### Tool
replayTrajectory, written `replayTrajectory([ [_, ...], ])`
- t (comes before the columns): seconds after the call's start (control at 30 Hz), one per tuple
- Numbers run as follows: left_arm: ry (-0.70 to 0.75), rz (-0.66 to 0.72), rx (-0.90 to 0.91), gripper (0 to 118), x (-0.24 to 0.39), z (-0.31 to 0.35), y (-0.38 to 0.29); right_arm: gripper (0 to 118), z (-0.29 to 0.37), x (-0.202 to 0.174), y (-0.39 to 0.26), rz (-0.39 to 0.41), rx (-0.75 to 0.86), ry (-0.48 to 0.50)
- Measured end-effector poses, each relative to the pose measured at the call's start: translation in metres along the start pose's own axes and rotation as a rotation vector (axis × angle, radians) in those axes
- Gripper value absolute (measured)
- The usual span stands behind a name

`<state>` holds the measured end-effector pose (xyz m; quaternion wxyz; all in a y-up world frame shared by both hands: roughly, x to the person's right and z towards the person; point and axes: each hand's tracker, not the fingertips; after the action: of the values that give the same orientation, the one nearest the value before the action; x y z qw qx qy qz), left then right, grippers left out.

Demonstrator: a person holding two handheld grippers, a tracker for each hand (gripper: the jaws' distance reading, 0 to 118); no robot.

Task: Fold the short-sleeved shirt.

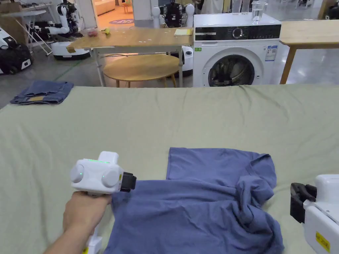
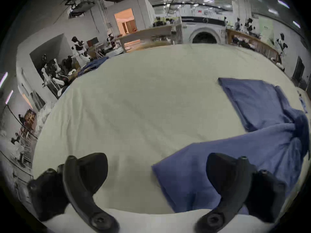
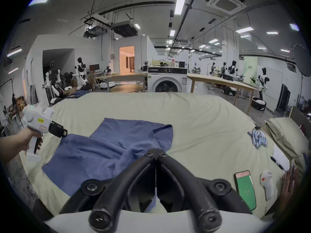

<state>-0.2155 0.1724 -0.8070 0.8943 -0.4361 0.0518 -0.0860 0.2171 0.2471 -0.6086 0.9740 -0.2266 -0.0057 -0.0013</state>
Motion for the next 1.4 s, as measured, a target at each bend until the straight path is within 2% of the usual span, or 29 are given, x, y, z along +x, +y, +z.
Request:
replayTrajectory([
  [0.1,0.079,-0.036,-0.052,114,0.005,-0.021,0.001,0,-0.008,0.011,-0.007,0.017,-0.033,-0.02],
  [0.13,0.079,-0.049,-0.083,109,0.006,-0.028,0.0,0,-0.009,0.014,-0.01,0.023,-0.051,-0.026],
  [0.17,0.073,-0.054,-0.119,99,0.003,-0.028,-0.002,0,-0.011,0.018,-0.013,0.028,-0.078,-0.023],
  [0.23,-0.059,0.033,-0.101,29,0.005,-0.018,-0.003,0,-0.017,0.025,-0.019,0.028,-0.126,-0.021],
  [0.27,-0.126,0.044,-0.087,1,0.008,-0.011,-0.003,0,-0.021,0.028,-0.023,0.026,-0.161,-0.015],
  [0.3,-0.119,0.013,-0.073,0,0.015,-0.004,-0.005,0,-0.026,0.029,-0.026,0.025,-0.191,-0.013],
  [0.33,-0.034,-0.097,-0.051,0,0.027,0.001,-0.007,0,-0.031,0.031,-0.03,0.026,-0.219,0.0],
  [0.4,-0.042,-0.184,-0.066,0,0.037,0.004,-0.011,3,-0.04,0.033,-0.037,-0.008,-0.267,0.084],
  [0.43,-0.058,-0.146,-0.071,0,0.032,0.006,-0.012,23,-0.044,0.035,-0.04,-0.027,-0.282,0.142],
  [0.47,-0.072,-0.108,-0.049,0,0.026,0.014,-0.011,58,-0.049,0.035,-0.041,-0.022,-0.299,0.166],
  [0.5,-0.084,-0.061,-0.016,0,0.022,0.02,-0.01,101,-0.055,0.033,-0.044,0.0,-0.325,0.172],
  [0.53,-0.08,-0.045,-0.006,0,0.016,0.026,-0.007,116,-0.059,0.03,-0.045,0.031,-0.33,0.174],
  [0.57,-0.088,-0.051,-0.011,0,0.01,0.03,-0.004,117,-0.063,0.029,-0.048,0.065,-0.308,0.168],
  [0.67,-0.092,-0.036,0.007,0,-0.002,0.044,-0.001,117,-0.084,0.026,-0.058,0.154,-0.326,0.139],
  [0.73,-0.114,0.001,0.015,0,-0.008,0.047,0.003,115,-0.099,0.025,-0.068,0.193,-0.371,0.191],
  [0.77,-0.126,0.015,0.017,0,-0.008,0.049,0.002,104,-0.104,0.023,-0.073,0.202,-0.421,0.236],
  [0.8,-0.127,0.012,0.017,0,-0.007,0.05,0.002,79,-0.105,0.023,-0.077,0.205,-0.445,0.293],
  [0.83,-0.122,0.0,0.019,0,-0.004,0.052,0.002,76,-0.105,0.022,-0.079,0.19,-0.45,0.34],
  [0.87,-0.109,-0.029,0.026,0,-0.003,0.054,0.001,59,-0.099,0.025,-0.074,0.181,-0.411,0.294],
  [0.9,-0.095,-0.054,0.042,0,-0.003,0.056,0.0,9,-0.096,0.032,-0.067,0.11,-0.414,0.335],
  [0.93,-0.091,-0.06,0.049,0,-0.004,0.06,0.001,0,-0.092,0.04,-0.06,0.041,-0.41,0.337],
  [1.03,-0.085,-0.053,0.078,0,-0.013,0.073,0.006,0,-0.076,0.05,-0.037,-0.057,-0.356,0.373],
  [1.13,-0.063,-0.054,0.126,0,-0.025,0.095,0.014,0,-0.053,0.041,-0.006,0.021,-0.283,0.35],
  [1.23,-0.024,-0.069,0.188,0,-0.041,0.127,0.024,0,-0.027,0.035,0.032,0.04,-0.216,0.354],
  [1.4,0.032,-0.04,0.281,0,-0.075,0.185,0.042,0,0.012,0.034,0.107,0.069,-0.102,0.283],
])
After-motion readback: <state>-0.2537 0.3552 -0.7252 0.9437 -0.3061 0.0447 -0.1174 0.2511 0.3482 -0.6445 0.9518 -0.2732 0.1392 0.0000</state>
